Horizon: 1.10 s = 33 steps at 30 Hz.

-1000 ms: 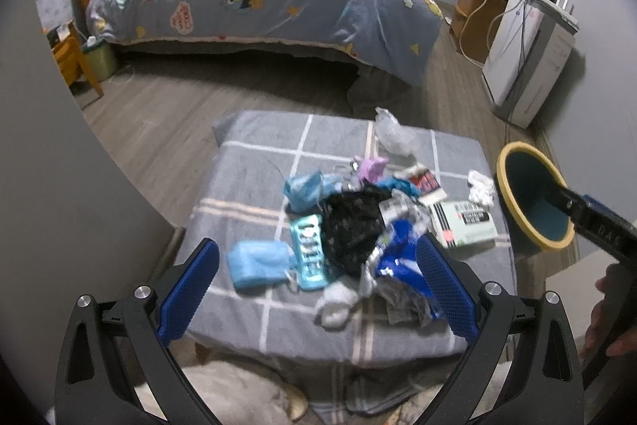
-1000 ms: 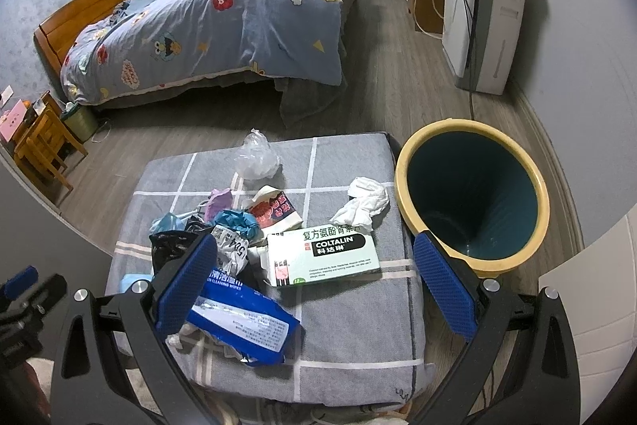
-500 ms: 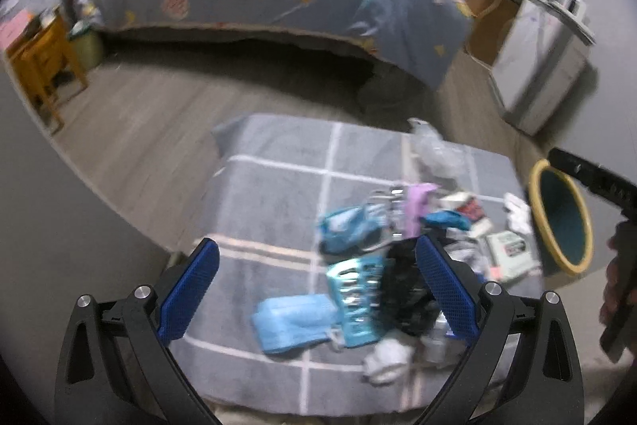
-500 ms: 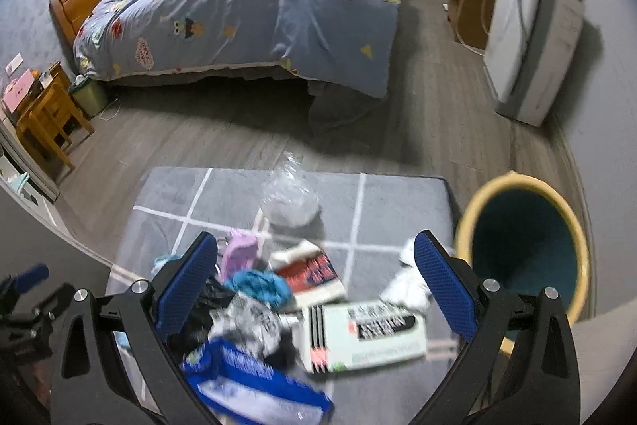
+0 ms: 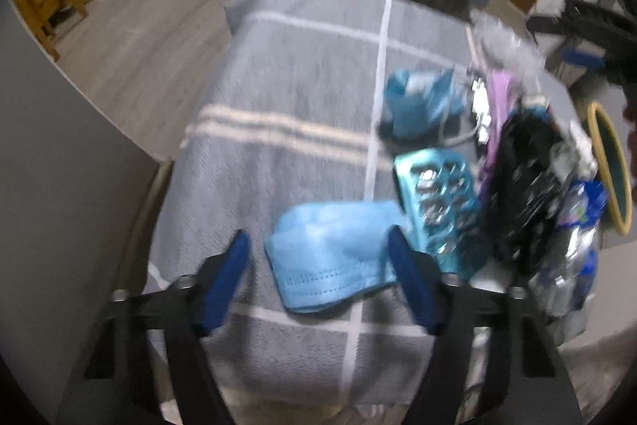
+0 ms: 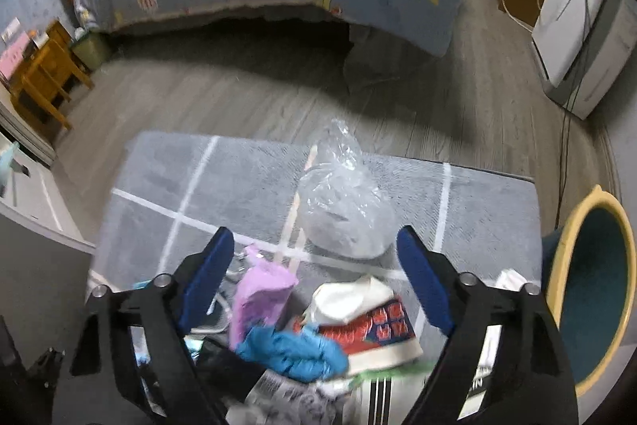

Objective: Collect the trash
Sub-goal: 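Grasp the blue face mask with the left tool while the right tool grasps the clear plastic bag, then carry both items over the bin and open both tools to drop them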

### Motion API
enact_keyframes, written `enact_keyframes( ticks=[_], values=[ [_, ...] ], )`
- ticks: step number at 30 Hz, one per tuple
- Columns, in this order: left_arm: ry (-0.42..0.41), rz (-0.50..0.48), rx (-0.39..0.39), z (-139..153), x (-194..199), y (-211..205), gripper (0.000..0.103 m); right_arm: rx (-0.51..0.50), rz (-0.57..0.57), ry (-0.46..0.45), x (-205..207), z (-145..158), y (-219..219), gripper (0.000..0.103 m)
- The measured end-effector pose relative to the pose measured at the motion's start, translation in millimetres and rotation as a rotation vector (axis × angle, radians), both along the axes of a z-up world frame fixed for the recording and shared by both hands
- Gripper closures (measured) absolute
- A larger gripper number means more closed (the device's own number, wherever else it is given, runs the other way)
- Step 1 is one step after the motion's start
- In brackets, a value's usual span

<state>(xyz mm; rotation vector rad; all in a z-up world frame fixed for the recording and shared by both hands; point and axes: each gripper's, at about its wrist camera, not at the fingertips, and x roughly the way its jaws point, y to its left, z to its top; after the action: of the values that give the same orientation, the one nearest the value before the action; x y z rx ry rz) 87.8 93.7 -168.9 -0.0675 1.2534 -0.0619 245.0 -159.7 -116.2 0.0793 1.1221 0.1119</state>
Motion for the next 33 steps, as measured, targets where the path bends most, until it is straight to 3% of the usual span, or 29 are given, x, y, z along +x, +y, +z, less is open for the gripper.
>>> enact_keyframes(
  ticks=[5,9,13,16,24,33],
  values=[
    [0.023,-0.032,-0.015,-9.6,-1.7,-3.1,0.052,-0.046,0.007,0.036,23.3,-25.9,0.8,0.034],
    [0.034,-0.048,-0.001,-13.6,0.7,-3.8,0.057,-0.094,0.004,0.076,32.6,-44.6,-2.4,0.045],
    [0.019,-0.058,0.011,-11.7,3.0,-1.6,0.067,-0.079,-0.026,0.120,33.3,-55.3,-15.9,0.076],
    [-0.011,-0.059,0.029,-1.9,4.0,-4.1,0.072,-0.045,-0.046,0.111,30.9,-47.8,-22.5,0.084],
    [-0.163,-0.065,0.045,40.9,7.2,-15.0,0.073,0.010,-0.060,0.042,4.2,-1.2,-38.1,0.087],
    [-0.377,-0.219,0.004,138.8,13.4,-70.5,0.073,0.053,-0.089,-0.075,-48.2,74.9,-80.6,0.087]
  ],
)
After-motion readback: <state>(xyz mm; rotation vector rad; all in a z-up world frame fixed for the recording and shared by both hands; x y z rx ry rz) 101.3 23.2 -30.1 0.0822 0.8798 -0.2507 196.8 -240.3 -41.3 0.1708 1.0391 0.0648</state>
